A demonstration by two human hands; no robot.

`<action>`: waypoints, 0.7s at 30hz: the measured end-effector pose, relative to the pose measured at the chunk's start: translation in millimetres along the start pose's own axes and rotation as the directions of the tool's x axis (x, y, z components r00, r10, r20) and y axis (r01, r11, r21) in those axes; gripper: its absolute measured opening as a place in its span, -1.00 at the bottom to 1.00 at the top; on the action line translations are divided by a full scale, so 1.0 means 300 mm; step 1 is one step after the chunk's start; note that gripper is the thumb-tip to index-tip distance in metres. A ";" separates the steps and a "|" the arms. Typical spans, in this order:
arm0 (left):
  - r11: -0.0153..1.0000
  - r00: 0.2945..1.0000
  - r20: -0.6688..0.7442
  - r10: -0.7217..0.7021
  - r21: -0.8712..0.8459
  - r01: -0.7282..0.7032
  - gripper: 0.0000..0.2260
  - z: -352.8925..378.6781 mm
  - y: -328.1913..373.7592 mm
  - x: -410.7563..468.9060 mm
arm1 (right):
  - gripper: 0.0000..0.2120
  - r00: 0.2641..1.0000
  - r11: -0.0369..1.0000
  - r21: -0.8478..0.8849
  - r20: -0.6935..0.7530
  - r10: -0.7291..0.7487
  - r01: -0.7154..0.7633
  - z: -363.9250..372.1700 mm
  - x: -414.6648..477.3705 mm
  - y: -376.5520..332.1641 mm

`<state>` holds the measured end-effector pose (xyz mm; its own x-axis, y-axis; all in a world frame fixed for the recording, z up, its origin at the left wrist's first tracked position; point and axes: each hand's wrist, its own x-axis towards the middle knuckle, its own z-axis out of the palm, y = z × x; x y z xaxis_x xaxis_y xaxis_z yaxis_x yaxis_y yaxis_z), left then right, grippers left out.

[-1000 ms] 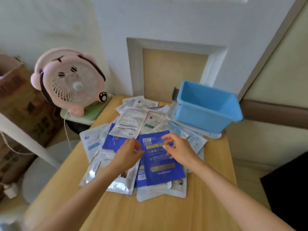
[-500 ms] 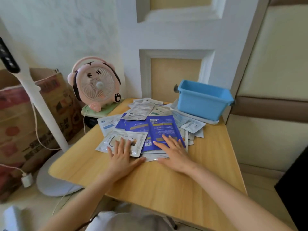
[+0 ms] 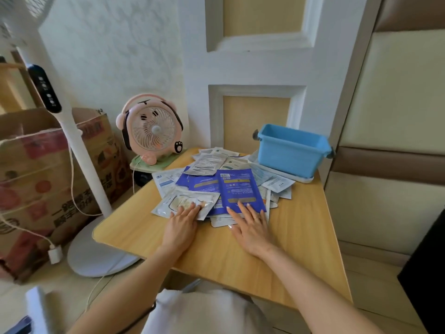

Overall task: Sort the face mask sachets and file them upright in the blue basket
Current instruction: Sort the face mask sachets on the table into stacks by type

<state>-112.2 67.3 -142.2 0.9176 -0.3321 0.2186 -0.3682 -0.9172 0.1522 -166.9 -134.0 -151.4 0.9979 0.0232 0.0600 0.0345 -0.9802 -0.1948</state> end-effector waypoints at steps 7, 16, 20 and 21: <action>0.988 0.935 -0.318 0.155 0.050 -0.146 -0.94 -0.075 0.064 -0.024 | -0.15 0.937 0.903 0.309 -0.277 -0.215 0.298 -0.006 -0.027 -0.072; 0.781 0.949 -0.295 0.108 -0.565 -0.264 -0.56 -0.148 0.155 0.012 | -0.81 0.895 0.093 0.993 0.021 0.445 -0.069 -0.081 0.061 -0.061; 0.923 0.943 0.085 0.323 -0.249 -0.293 -0.13 -0.024 0.164 -0.026 | -0.80 0.948 0.402 0.915 -0.088 0.305 -0.044 -0.105 0.086 -0.029; 0.932 0.922 0.166 0.349 -0.168 -0.322 -0.08 0.006 0.171 -0.046 | -0.79 0.943 0.521 0.852 -0.128 0.308 -0.055 -0.106 0.089 -0.012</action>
<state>-143.5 24.5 -139.2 0.7430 -0.6626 0.0943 -0.6636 -0.7109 0.2332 -142.0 -136.2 -117.8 0.9445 -0.3052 0.1214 0.0095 -0.3442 -0.9389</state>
